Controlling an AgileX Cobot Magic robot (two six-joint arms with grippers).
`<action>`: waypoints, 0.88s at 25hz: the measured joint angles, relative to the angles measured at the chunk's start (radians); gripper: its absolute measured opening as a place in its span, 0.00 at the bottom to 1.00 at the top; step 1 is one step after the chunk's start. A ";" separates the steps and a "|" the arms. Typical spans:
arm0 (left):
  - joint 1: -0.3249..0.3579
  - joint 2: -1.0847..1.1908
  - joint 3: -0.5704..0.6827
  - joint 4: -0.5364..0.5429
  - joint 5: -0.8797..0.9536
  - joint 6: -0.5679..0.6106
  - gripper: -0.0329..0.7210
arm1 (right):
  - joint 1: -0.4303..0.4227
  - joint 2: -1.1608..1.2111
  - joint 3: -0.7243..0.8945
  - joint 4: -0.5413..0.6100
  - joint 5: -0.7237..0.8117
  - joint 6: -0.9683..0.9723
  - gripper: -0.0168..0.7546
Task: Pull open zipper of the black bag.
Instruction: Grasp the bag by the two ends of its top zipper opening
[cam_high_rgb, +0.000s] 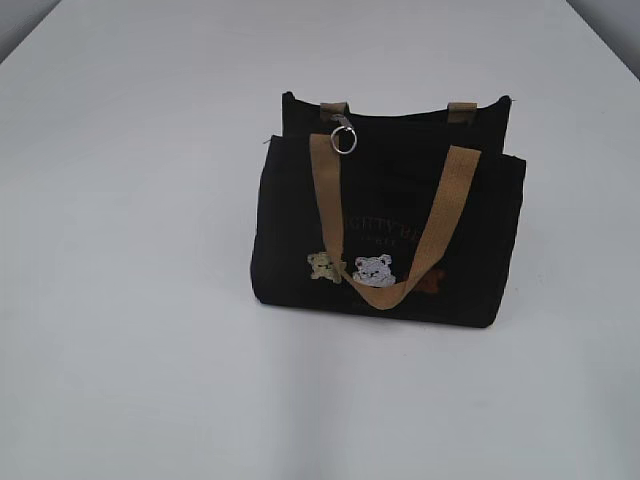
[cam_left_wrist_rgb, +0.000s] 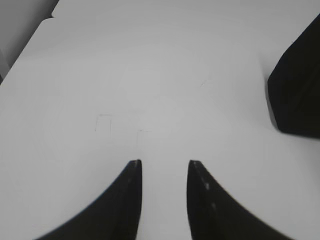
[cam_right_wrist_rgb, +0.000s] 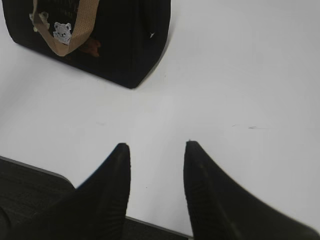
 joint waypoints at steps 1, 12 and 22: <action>0.000 0.000 0.000 0.000 0.000 0.000 0.36 | 0.000 0.000 0.000 0.000 0.000 0.000 0.40; 0.000 0.000 0.000 0.000 0.000 0.000 0.36 | 0.000 0.000 0.000 0.000 0.000 0.000 0.40; 0.000 0.000 0.000 -0.006 0.000 0.000 0.36 | 0.000 0.000 0.000 0.000 0.000 0.000 0.40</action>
